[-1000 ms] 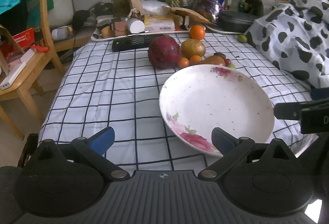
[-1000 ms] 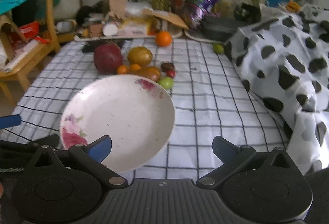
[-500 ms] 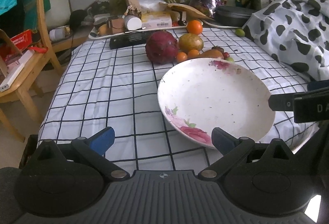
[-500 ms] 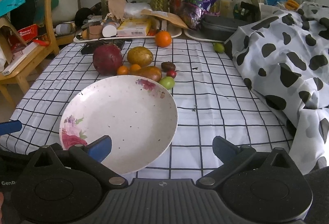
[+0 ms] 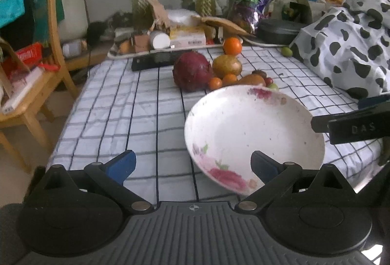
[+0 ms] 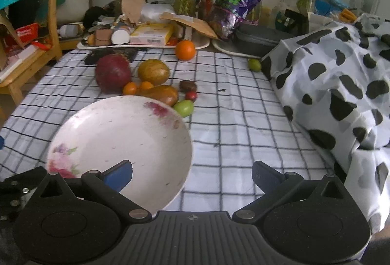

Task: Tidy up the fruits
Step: 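Move both tools toward the fruit cluster beside the white plate, then lower the left tool onto the red dragon fruit while the right tool approaches the green plum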

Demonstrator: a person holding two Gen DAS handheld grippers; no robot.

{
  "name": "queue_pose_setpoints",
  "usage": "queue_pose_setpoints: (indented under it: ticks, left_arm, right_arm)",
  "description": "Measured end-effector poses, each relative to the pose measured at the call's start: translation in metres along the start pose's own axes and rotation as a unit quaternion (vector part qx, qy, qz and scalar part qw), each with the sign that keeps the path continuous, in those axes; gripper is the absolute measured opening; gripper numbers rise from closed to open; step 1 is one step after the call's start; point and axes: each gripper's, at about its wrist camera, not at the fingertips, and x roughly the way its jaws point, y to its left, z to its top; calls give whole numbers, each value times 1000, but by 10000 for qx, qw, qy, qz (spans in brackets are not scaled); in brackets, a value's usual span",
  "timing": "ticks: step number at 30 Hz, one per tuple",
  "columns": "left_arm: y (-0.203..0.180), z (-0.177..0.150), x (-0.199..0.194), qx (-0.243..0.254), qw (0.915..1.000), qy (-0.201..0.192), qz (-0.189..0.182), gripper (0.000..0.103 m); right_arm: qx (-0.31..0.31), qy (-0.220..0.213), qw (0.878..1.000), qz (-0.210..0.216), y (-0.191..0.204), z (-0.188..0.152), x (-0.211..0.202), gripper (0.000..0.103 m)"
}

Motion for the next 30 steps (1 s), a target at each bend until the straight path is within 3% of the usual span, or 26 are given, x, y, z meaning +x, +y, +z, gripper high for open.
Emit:
queue_pose_setpoints:
  ticks: [8,14,30]
  left_arm:
    - [-13,11,6,221,9987,-275,-357,102]
    - [-7,27,23,317,9972,-656,-172,102]
    - [16,51,75,125,9981,-421,-438,102]
  right_arm:
    - [-32,18,9998,-209,-11,6,20,103]
    - [-264,-134,9985,-465,-13,9,29,103]
    - [-459,-410,9980,-150,-12,29,51,103]
